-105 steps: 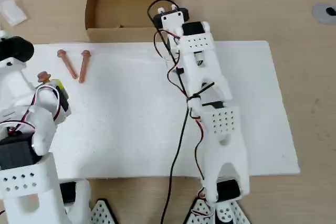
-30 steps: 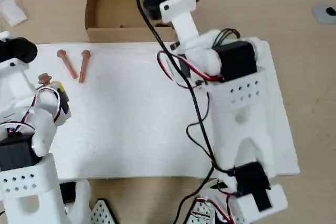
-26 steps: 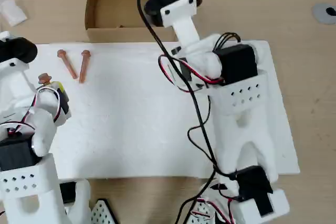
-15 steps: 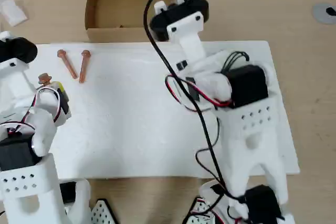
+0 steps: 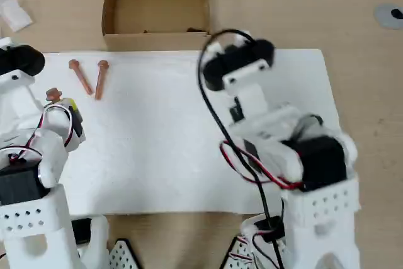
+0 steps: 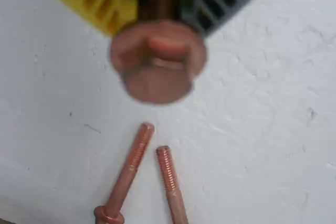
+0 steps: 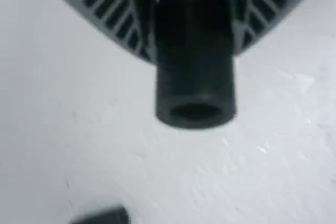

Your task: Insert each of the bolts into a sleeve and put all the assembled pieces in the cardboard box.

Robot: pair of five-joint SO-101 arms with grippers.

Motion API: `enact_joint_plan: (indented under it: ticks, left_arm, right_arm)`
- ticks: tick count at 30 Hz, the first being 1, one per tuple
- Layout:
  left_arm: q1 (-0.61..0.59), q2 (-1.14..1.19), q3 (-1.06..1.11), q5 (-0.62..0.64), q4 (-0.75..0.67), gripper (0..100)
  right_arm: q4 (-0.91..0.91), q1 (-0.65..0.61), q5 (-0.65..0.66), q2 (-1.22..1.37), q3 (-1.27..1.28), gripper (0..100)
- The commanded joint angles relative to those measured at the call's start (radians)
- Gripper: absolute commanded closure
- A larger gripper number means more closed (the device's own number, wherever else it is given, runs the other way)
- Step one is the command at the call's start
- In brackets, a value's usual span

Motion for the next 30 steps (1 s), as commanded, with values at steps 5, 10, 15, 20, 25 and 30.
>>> enact_joint_plan:
  ticks: [5, 10, 15, 20, 25, 30]
  left_arm:
    - [0.012, -0.021, -0.006, -0.008, -0.008, 99]
    - [0.014, -0.019, -0.006, -0.029, -0.008, 99]
    - [0.014, -0.019, -0.005, -0.049, -0.008, 99]
    - [0.044, -0.019, -0.005, -0.046, -0.008, 99]
    - [0.147, -0.019, -0.008, -0.048, -0.009, 99]
    - [0.222, -0.019, -0.009, -0.048, -0.071, 99]
  right_arm:
    - [-0.075, 0.114, 0.011, -0.239, 0.225, 98.8]
    - [-0.193, 0.114, 0.006, -0.395, 0.390, 98.8]
    - [-0.365, 0.114, 0.005, -0.533, 0.595, 98.8]
    - [-0.571, 0.091, 0.009, -0.677, 0.789, 98.8]
    - [-0.700, -0.087, 0.009, -0.819, 0.961, 98.8]
    - [-0.781, -0.197, 0.011, -0.889, 1.064, 98.8]
